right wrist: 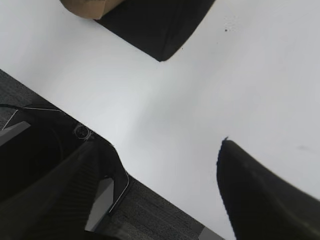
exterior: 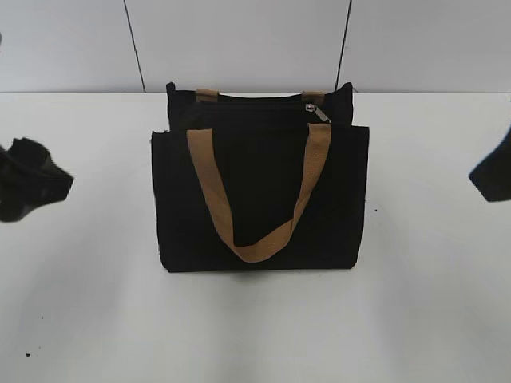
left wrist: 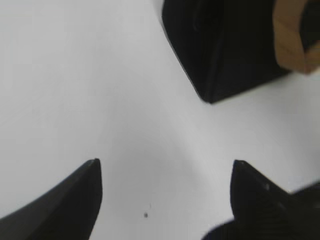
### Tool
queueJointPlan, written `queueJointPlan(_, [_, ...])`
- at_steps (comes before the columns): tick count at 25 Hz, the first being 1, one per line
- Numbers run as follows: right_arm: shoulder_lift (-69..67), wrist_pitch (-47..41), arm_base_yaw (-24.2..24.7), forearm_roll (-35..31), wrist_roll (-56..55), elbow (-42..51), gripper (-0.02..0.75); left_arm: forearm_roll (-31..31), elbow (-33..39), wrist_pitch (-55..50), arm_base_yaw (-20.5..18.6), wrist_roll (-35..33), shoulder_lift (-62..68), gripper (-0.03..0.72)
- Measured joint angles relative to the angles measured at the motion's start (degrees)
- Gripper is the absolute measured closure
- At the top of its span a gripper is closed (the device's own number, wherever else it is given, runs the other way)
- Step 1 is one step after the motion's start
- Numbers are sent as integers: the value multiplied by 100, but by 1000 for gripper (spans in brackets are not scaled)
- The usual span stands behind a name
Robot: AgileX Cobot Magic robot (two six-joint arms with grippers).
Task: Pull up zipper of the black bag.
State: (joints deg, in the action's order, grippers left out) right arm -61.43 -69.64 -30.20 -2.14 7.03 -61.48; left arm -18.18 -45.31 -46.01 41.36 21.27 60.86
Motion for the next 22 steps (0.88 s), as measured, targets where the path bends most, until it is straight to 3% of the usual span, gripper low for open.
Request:
queueJointPlan(4, [809, 0, 0, -18, 0, 685, 160, 989, -12, -963, 42, -966, -644, 78])
queueJointPlan(8, [1899, -6, 0, -140, 0, 1471, 159, 1279, -12, -1634, 42, -1578, -1626, 78])
queueJointPlan(16, [3654, -6, 0, -155, 0, 2944, 159, 1429, 332, -2200, 42, -1709, -3081, 78])
queueJointPlan(22, [4197, 136, 0, -137, 33, 3170, 158, 1483, 1186, -2237, 42, -1780, -4118, 93])
